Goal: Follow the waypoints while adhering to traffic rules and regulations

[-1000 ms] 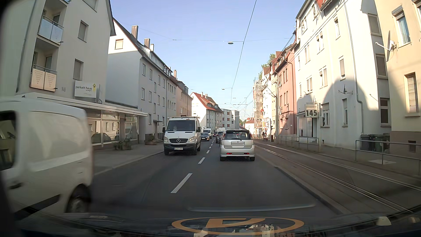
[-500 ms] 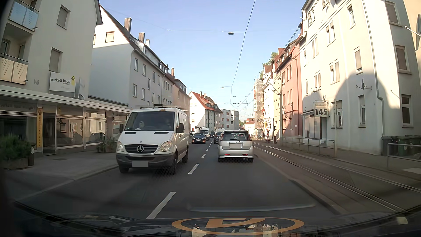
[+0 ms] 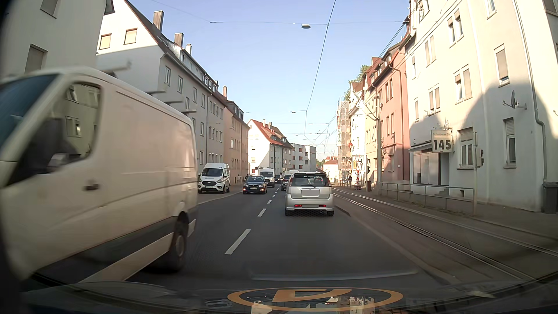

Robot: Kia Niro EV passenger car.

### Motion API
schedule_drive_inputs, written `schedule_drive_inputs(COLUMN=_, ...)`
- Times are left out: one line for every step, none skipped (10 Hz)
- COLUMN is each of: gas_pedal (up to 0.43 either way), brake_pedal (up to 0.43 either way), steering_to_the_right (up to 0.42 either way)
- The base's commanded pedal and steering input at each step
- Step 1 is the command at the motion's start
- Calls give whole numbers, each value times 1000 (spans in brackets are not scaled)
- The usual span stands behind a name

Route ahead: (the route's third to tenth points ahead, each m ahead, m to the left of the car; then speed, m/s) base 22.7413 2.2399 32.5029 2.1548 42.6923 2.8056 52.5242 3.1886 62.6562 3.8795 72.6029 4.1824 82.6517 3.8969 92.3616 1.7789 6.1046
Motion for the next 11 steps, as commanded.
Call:
schedule_drive_inputs(gas_pedal=177, brake_pedal=0, steering_to_the_right=1)
schedule_drive_inputs(gas_pedal=169, brake_pedal=0, steering_to_the_right=1)
schedule_drive_inputs(gas_pedal=130, brake_pedal=0, steering_to_the_right=1)
schedule_drive_inputs(gas_pedal=79, brake_pedal=0, steering_to_the_right=1)
schedule_drive_inputs(gas_pedal=47, brake_pedal=0, steering_to_the_right=0)
schedule_drive_inputs(gas_pedal=39, brake_pedal=0, steering_to_the_right=1)
schedule_drive_inputs(gas_pedal=39, brake_pedal=0, steering_to_the_right=0)
schedule_drive_inputs(gas_pedal=39, brake_pedal=0, steering_to_the_right=0)
schedule_drive_inputs(gas_pedal=39, brake_pedal=0, steering_to_the_right=-2)
schedule_drive_inputs(gas_pedal=28, brake_pedal=0, steering_to_the_right=-3)
schedule_drive_inputs(gas_pedal=8, brake_pedal=0, steering_to_the_right=-4)
